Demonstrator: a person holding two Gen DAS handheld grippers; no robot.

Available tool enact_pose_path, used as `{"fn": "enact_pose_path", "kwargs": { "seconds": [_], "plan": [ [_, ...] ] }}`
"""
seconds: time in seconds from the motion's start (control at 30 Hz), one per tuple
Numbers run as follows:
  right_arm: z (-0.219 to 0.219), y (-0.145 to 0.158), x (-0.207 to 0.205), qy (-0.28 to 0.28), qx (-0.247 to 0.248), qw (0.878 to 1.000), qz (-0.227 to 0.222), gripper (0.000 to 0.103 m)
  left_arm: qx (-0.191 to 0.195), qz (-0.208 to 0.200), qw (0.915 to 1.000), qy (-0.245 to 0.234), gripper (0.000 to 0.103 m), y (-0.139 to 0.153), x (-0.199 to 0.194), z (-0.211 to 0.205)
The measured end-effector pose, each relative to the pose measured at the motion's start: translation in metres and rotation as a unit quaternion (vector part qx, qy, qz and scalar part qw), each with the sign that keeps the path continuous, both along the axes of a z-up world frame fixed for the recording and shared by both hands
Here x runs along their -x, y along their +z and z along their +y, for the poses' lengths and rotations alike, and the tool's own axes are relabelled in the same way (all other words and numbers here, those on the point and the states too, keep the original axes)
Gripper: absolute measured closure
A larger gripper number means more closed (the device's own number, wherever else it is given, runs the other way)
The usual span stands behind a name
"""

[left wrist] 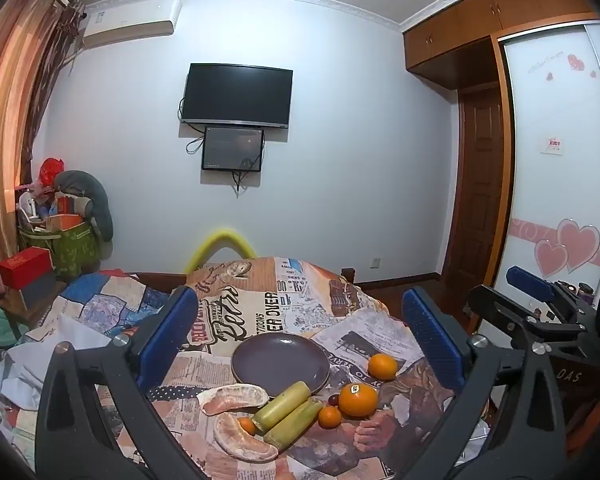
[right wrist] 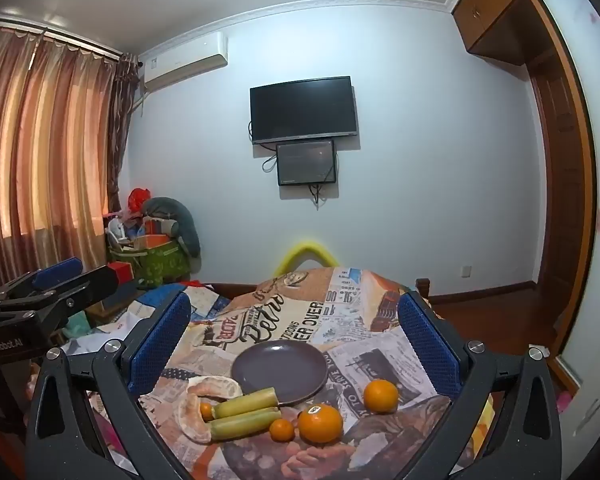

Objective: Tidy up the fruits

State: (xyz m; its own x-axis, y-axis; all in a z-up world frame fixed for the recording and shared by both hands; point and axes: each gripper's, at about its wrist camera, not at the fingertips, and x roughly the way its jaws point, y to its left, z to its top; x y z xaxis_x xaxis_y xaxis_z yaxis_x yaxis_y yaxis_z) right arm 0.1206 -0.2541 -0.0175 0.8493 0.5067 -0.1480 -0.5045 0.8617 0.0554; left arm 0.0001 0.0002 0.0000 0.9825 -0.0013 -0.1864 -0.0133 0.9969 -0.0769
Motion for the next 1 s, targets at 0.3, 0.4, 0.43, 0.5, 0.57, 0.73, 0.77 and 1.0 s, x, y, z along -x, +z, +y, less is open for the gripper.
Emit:
{"fn": "enact_pose_path", "kwargs": {
  "seconds": [0.3,0.4,0.43,0.5,0.57,0.73,0.77,1.0],
  "plan": [
    [-0.0002,0.0003,-0.0005,0.0,0.005,1.0,0.004,0.0,-0.007,-0.002,1.0,0.002,0.0,-0.0039,-0.0051,-0.0066],
    [-0.0002,0.0,-0.0001,0.0,0.006,1.0,0.004,0.0,-0.006,-0.005,1.0,0.001,0.0,-0.0051,-0.0036,-0.0049],
    [0.0,-0.0001,-0.0002,0.0,0.005,1.0,0.004,0.0,-0.005,-0.005,1.0,0.001,0.0,-0.0047,-0.0034,-0.0041],
    [0.0002,-0.0003,-0.0001,-0.001,0.005,1.0,0.004,0.0,-0.004,-0.007,1.0,0.002,0.0,-0.0045,-0.0028,-0.0028],
    [-0.0007,-0.0003,-0.0001,0.0,0.004,1.0,0.004,0.0,-0.006,-0.007,1.0,0.001,0.0,-0.0048,-0.0031,-0.0026],
    [-0.0015,0.0016,-0.0005,0.001,0.004,1.0,0.004,0.0,-0.01,-0.01,0.9999,-0.003,0.0,-0.0055,-0.0015,-0.0035],
    [-0.0016,0.0023,-0.0006,0.002,0.004,1.0,0.004,0.0,-0.009,-0.01,0.9999,-0.004,0.0,-0.0055,-0.0014,-0.0028],
    [-0.0004,0.0001,0.0011,0.001,0.006,1.0,0.002,0.0,-0.011,-0.009,0.9999,-0.005,0.0,-0.0058,-0.0025,-0.0033]
  ]
}}
